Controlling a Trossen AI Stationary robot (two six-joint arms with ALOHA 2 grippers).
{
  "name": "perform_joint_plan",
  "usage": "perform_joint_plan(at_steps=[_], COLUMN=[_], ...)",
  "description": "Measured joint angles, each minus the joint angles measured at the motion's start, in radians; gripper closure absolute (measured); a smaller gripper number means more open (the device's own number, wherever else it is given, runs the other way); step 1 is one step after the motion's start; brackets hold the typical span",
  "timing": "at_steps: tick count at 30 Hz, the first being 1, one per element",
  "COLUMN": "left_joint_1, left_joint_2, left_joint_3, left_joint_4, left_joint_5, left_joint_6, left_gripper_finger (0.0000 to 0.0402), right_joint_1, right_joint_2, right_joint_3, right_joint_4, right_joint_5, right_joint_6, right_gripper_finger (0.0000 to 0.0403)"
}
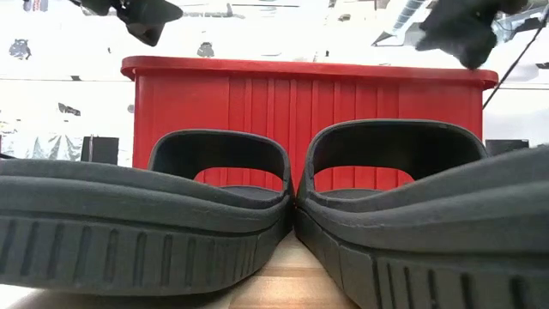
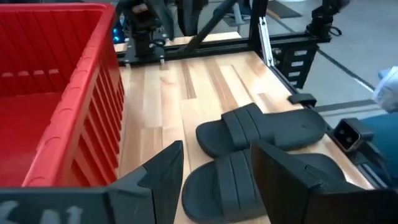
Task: Pick and place slides into bin
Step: Put the black slides into the red bin
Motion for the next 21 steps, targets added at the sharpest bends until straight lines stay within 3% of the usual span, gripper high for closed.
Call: perform_joint_plan(at_steps=[4, 10, 21], left_joint_1=[0.001, 0.001, 0.001], left_joint_2=[0.0, 0.0, 0.0], left_joint_3=[0.0, 0.0, 0.0], left_joint_4=[0.009, 0.013, 0.014], left_joint_5=[-0.002, -0.002, -0.004], left_joint_6=[0.027, 0.034, 0.034], left_gripper_finger=[0.0223, 0.0223, 0.0223], right_joint_1=[0.017, 0.076, 0.155], right_joint_2=[0.122, 0.292, 0.472], right_joint_3=[0.0, 0.035, 0.203], right_joint_4=[0.019, 0.093, 0.081], right_joint_5=[-0.062, -0.069, -0.067], right_joint_6=[0.055, 0.059, 0.043], right_gripper_finger=[0.0279, 0.027, 0.0234])
